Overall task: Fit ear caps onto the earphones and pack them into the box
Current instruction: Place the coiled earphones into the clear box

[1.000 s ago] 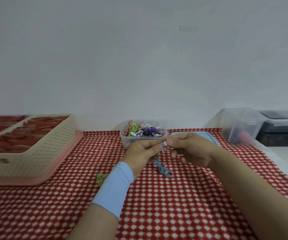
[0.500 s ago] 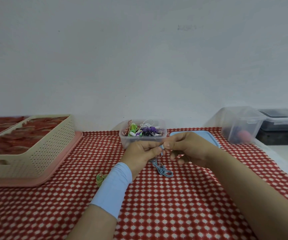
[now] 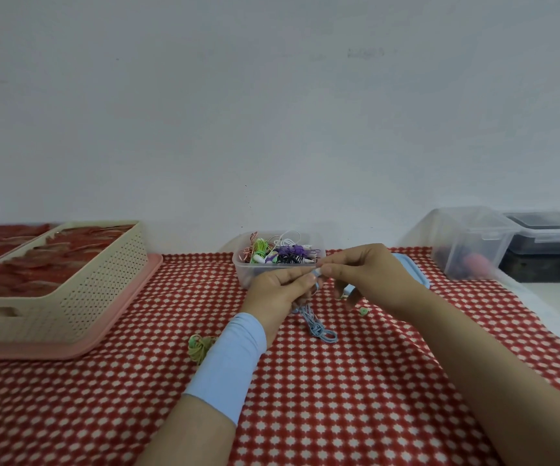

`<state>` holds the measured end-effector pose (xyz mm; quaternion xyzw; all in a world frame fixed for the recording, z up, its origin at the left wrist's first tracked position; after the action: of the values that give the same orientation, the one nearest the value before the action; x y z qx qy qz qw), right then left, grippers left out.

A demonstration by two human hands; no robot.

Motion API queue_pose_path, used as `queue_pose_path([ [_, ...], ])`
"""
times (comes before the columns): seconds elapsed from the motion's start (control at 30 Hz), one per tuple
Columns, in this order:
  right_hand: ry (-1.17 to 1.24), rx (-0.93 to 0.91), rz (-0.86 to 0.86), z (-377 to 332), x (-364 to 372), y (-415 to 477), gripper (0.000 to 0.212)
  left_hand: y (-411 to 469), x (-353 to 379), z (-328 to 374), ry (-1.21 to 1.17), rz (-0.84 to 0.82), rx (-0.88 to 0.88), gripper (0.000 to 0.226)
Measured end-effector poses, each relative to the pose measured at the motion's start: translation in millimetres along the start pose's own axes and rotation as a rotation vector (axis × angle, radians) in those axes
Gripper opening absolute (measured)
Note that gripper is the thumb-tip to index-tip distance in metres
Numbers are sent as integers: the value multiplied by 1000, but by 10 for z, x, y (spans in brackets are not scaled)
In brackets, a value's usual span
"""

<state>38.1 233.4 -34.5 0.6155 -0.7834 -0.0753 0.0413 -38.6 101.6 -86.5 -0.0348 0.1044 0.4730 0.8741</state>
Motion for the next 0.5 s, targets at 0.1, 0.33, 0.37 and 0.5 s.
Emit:
queue_pose_path([
  [0.1,3,35,-41,-12,-4,-13,11,-20,-16,50,81,-8,47,14],
  [0.33,172,318,-107,197,11,-63,10,-102,-33,226,210,-51,159,16],
  [0.37,186,335,-103,214,12,-64,10,-110,-30,235,215,-58,165,16],
  [0.5,180,364,-103,226,31,-67,17,-124,-42,250,245,-58,187,17],
])
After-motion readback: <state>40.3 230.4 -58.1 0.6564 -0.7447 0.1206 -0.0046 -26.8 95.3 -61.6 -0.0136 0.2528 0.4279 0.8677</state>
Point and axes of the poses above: each hand's wrist, its own y-axis towards the middle knuckle, its own x-axis out of the palm, z = x × y, the point moved 8 cm from there along y, towards the middle knuckle, and after that the axes turned 15 degrees about y, right-handed, at the moved point
